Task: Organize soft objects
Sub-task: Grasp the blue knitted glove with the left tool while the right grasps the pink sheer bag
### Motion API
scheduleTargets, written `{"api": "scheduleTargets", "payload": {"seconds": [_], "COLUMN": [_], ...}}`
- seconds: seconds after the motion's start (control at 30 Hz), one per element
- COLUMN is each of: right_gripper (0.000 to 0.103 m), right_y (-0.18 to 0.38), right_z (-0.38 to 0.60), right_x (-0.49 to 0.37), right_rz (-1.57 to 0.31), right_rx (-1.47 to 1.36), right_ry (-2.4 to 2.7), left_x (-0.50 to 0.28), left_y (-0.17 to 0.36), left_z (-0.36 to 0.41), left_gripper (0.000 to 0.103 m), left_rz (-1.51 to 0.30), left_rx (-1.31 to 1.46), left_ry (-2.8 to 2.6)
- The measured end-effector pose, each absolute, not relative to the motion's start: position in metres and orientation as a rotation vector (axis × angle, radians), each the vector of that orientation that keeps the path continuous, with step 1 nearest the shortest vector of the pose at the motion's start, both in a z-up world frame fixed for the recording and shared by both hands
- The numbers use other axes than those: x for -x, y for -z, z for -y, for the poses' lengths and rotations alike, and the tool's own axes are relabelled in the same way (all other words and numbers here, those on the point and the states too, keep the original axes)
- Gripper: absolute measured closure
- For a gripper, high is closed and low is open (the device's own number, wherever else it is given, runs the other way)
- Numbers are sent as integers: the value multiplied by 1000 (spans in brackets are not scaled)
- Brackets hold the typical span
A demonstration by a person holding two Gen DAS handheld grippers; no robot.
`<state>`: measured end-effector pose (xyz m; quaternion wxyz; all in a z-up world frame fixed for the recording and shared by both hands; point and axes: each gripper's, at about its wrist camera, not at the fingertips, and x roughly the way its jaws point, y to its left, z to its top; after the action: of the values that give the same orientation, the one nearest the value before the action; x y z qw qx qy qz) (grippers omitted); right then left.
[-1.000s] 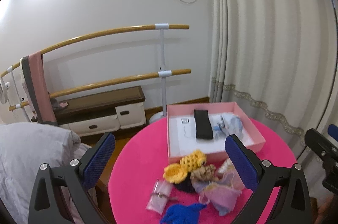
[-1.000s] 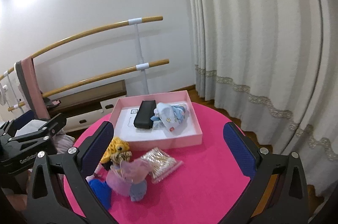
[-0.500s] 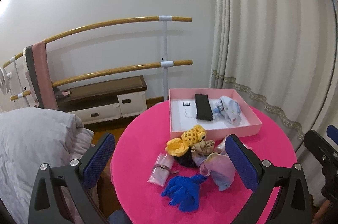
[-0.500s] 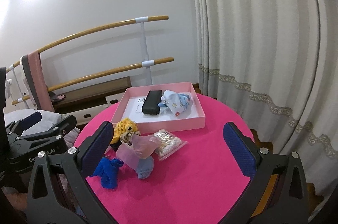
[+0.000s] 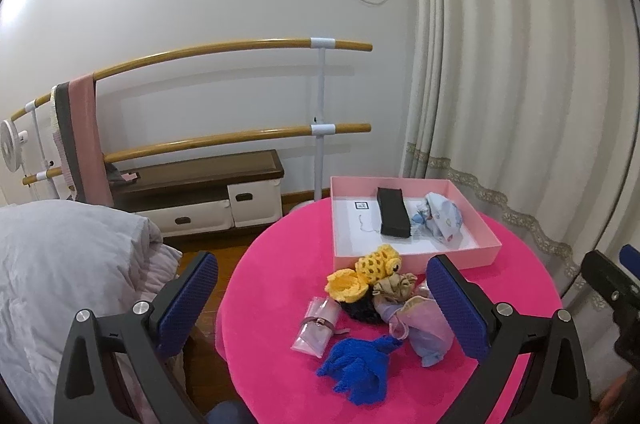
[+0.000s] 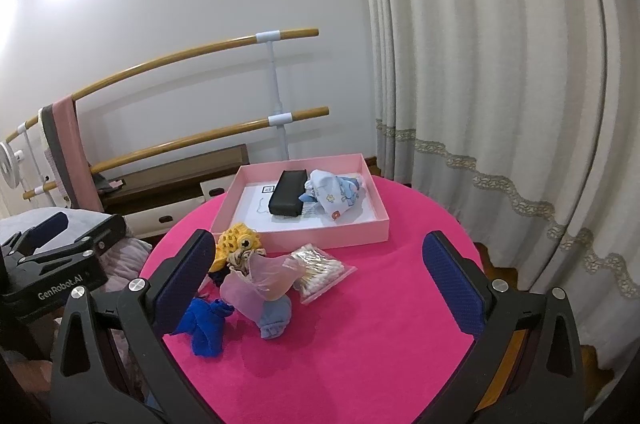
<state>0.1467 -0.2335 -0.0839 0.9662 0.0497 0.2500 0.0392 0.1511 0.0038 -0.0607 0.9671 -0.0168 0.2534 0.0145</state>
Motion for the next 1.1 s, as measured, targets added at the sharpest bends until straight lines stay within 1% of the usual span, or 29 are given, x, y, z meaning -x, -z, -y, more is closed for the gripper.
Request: {"api": "scheduleTargets", "payload": {"seconds": [0.2,0.63,0.9,1.0,1.03,1.07,1.1], "right_gripper": [0,0,0,0,0,0,0], "right_y": [92,140,156,161,163,165,166], "right_z": [243,242,244,241,240,239,238], "right_x": [-154,-174,-185,-189,-191,-192,-193], "right_rz": [-535,-670,-719,-737,-744,-749,-753], "right_rx": [-121,-123,-134,-130,-129,-129,-127], "right_ry": [-68,-111,-114,-124,-131,-136,-139], "left_x": [-155,-173,-209,-229,-235,-243,-250], "left_y": [80,147,189,207,212,219,226], "left_z": [-13,-2,14,15,14,13,12], "left_gripper": [0,0,0,6,14,28,34], "left_rz": [-548,-707,-781,-827,-847,-879,-910], "left_rx": [31,-7,-10,21,36,53,75], "left_ry": [-40,11,38,45,51,62,79]}}
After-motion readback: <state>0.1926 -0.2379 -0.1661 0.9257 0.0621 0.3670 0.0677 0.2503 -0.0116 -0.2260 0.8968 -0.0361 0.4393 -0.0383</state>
